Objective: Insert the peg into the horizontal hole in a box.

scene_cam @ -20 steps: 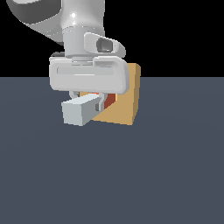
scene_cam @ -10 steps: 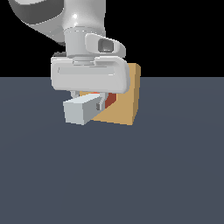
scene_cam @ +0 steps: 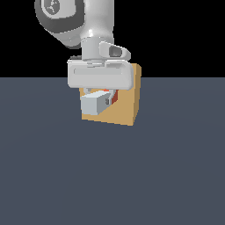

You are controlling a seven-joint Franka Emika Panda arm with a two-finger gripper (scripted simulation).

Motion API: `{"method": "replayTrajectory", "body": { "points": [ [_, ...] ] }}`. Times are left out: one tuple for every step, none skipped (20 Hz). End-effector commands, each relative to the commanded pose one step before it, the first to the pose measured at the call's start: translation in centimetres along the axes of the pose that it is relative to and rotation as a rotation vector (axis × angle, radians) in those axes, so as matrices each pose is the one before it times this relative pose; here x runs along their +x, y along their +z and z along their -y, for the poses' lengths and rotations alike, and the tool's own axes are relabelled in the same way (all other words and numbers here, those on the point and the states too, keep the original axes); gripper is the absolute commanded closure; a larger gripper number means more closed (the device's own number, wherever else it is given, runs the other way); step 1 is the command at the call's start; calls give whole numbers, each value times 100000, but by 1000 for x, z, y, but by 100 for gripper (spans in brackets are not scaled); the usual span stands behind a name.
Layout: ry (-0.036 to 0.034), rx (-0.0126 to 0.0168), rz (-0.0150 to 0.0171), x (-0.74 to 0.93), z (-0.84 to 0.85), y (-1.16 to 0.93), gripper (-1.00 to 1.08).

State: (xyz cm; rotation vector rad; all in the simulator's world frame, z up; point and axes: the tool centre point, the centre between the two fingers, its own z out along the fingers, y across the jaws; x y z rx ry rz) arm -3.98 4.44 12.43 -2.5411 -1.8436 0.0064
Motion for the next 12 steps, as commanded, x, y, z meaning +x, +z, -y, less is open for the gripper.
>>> {"method": "replayTrajectory", "body": {
  "points": [
    [-130, -616, -323, 2356, -97, -328, 108],
    [0, 0, 0, 750, -16, 4, 108],
    [-1, -47, -13, 673, -12, -25, 108],
    [0, 0, 0, 597, -20, 3, 108],
    [0, 0, 0, 517, -23, 2, 108],
    [-6, -68, -10, 438, -16, -38, 108],
    [0, 0, 0, 354, -30, 1, 108],
    [0, 0, 0, 271, -32, 0, 108],
    [0, 0, 0, 193, -32, -1, 108],
    [0, 0, 0, 124, -29, -1, 108],
    [-19, -42, 15, 78, -10, -19, 108],
    [0, 0, 0, 20, -7, 0, 108]
  ]
}}
